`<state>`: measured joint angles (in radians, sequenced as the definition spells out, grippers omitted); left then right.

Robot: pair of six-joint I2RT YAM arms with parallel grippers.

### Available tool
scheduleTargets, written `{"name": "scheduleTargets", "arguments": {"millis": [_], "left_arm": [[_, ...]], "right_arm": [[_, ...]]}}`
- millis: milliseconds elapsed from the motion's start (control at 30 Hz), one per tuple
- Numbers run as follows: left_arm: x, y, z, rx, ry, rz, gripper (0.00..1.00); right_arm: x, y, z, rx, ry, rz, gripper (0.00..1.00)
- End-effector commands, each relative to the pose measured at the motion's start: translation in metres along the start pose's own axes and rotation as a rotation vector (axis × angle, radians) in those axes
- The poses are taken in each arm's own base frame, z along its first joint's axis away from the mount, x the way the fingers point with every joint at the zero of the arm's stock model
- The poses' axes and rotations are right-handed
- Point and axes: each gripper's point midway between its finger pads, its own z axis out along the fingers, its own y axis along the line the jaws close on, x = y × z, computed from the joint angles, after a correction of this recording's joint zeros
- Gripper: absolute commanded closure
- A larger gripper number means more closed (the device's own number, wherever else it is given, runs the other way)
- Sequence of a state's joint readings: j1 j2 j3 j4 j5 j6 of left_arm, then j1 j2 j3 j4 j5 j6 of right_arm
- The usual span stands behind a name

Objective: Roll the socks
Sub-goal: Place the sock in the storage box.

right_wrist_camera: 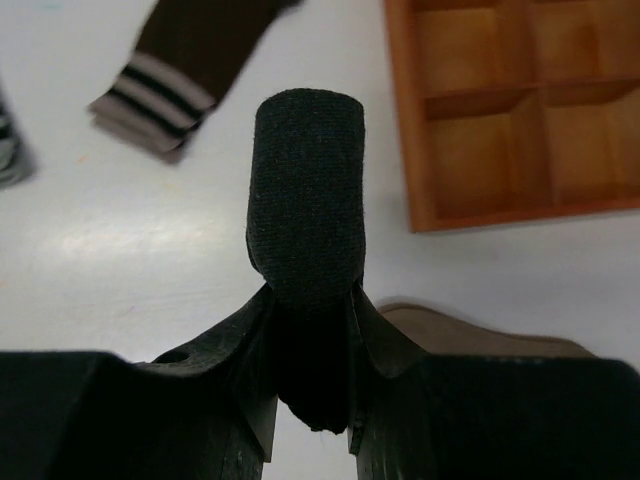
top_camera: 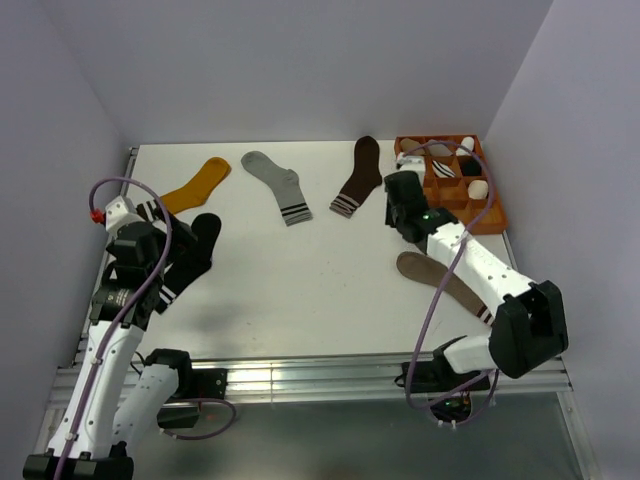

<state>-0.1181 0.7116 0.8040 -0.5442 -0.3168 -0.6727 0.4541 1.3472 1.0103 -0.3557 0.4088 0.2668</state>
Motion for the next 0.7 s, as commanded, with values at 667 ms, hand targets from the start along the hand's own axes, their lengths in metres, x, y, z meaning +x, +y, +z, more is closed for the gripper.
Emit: {"name": "scheduleTargets", "arguments": {"millis": [667], "left_arm": [[0.016,0.036,0.018,-0.183,-0.002,0.126,0.02]], "right_arm": [[-0.103,-0.120,0.157,0.138,0.165,0.333,1.00]]}}
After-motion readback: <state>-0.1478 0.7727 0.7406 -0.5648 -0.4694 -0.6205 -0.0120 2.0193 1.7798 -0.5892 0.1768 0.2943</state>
